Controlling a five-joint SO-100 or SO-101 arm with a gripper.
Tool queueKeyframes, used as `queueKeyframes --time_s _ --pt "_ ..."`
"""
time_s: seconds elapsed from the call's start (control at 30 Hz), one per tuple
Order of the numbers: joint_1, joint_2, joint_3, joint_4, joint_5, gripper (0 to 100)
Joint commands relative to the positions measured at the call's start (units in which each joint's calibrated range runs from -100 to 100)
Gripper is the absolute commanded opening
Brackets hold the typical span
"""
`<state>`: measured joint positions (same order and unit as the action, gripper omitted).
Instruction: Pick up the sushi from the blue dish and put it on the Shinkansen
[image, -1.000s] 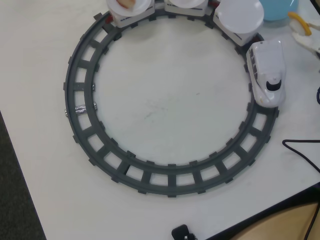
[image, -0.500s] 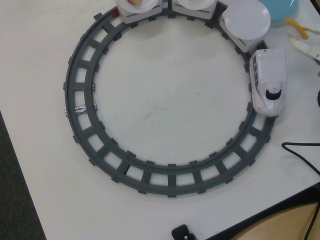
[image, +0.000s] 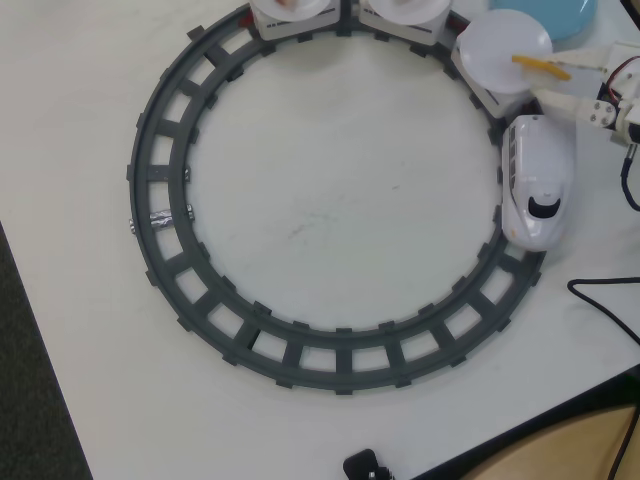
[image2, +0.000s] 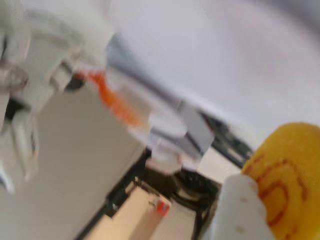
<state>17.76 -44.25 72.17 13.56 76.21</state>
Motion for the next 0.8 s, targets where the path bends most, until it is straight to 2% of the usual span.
queueKeyframes --time_s 0.0,0.33,0.67,0.77 --pt "-1.13 0.62 -3.77 -1.96 1.03 2" --pt "3.28 7.38 -4.04 -2.05 2.29 2" --pt "3.98 10.72 -3.68 -10.35 1.87 3" --pt "3.98 10.47 -3.68 -10.35 1.87 8"
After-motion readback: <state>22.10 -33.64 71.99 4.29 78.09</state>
